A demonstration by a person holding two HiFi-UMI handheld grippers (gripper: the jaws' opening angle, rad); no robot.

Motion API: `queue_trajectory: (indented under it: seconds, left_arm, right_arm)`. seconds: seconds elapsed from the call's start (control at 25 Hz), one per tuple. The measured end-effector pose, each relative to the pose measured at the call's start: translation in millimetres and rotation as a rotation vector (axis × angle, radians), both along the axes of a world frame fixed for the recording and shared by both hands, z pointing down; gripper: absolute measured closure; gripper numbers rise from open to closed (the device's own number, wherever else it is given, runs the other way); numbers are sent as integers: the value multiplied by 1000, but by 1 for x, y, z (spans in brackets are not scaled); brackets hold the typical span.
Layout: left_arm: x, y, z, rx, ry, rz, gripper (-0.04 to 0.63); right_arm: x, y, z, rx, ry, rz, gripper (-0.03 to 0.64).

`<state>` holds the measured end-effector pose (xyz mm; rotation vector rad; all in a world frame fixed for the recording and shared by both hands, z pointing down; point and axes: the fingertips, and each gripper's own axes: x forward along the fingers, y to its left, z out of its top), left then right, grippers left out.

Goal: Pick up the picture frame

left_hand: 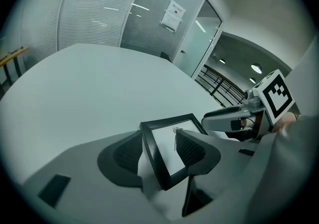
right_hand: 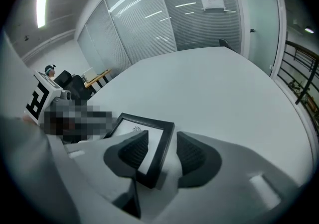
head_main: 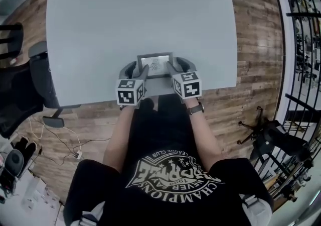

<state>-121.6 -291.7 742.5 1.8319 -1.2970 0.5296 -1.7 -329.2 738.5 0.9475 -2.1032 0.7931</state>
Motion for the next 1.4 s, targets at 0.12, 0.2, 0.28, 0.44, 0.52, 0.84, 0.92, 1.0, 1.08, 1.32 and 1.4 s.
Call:
queue_trajectory:
  seconds: [0.12,0.2,0.28,0.44,0.52,0.84,0.92,1.0,1.08,1.32,1.4]
  left_arm:
    - [-7,2,8,25,-69,-25,403]
    - [-7,5,13,25,-92,-29,404]
    - [-1,8,17,9,-83,-25,405]
    - [3,13,26,-6,-93,-10,407]
    - [1,14,28,-5,-105,-19,422]
    - [-2,13,27,-50,-29,-106,506]
    - [-5,15,26,-57,-26,-116,511]
    - [-8,15,23,-56,-24,-127,517]
    - [-9,16,17,-44,-23,-130,518]
    - [-14,17,-13,14,-33,-140,522]
    - [-19,16,-24,38,-36,-143,523]
  right_arm:
    - [-1,3,10,-6,3,8,440]
    - [0,4,14,-4,10,14,442]
    - [2,5,16,-1,14,18,448]
    - [2,9,22,-6,25,18,451]
    - [0,13,26,-5,26,21,466]
    - [2,14,26,-13,18,64,531]
    - [0,17,25,-15,20,76,535]
    - [-2,17,22,-10,20,86,540]
    - [-3,17,16,0,13,94,545]
    - [-7,20,-11,49,-17,109,546]
    - [-11,19,-22,73,-25,112,546]
